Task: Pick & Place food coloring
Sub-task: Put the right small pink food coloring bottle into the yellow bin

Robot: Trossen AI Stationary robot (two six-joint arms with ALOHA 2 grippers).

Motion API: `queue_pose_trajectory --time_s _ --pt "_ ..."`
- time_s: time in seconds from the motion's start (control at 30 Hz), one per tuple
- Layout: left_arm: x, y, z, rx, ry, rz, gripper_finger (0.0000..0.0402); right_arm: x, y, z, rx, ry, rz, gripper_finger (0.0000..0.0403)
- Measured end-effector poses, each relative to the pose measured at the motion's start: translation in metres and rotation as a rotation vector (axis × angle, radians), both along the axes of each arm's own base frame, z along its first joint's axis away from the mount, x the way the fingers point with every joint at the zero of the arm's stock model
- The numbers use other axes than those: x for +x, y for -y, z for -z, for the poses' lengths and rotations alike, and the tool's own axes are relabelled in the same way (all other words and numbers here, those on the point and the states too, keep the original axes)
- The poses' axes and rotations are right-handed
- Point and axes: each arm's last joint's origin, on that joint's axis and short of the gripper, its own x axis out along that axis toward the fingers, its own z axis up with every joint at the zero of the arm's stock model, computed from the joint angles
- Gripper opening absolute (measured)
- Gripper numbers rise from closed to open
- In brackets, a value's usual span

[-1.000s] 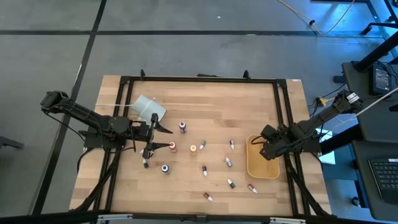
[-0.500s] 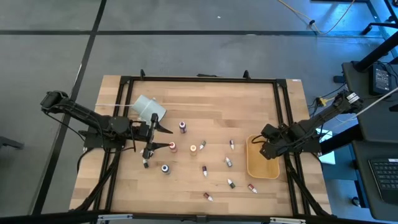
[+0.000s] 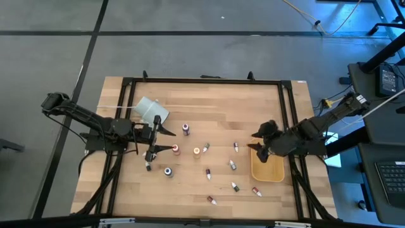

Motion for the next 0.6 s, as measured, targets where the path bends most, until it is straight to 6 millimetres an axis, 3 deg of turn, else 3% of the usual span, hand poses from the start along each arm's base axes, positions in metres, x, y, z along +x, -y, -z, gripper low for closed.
queue_pose_trajectory --time_s 0.17,0.3,0.6 --pt "0.0 0.0 0.0 0.0 0.0 0.001 0.023 0.022 0.006 0.003 0.015 0.009 -0.058 0.0257" --pt "0.0 0.0 0.0 0.0 0.0 0.0 0.0231 0.041 0.016 0.02 0.105 -0.076 0.055 0.0257" --pt "0.0 0.0 0.0 0.0 0.0 0.001 0.0231 0.073 0.033 0.064 0.19 -0.299 0.09 0.0257"
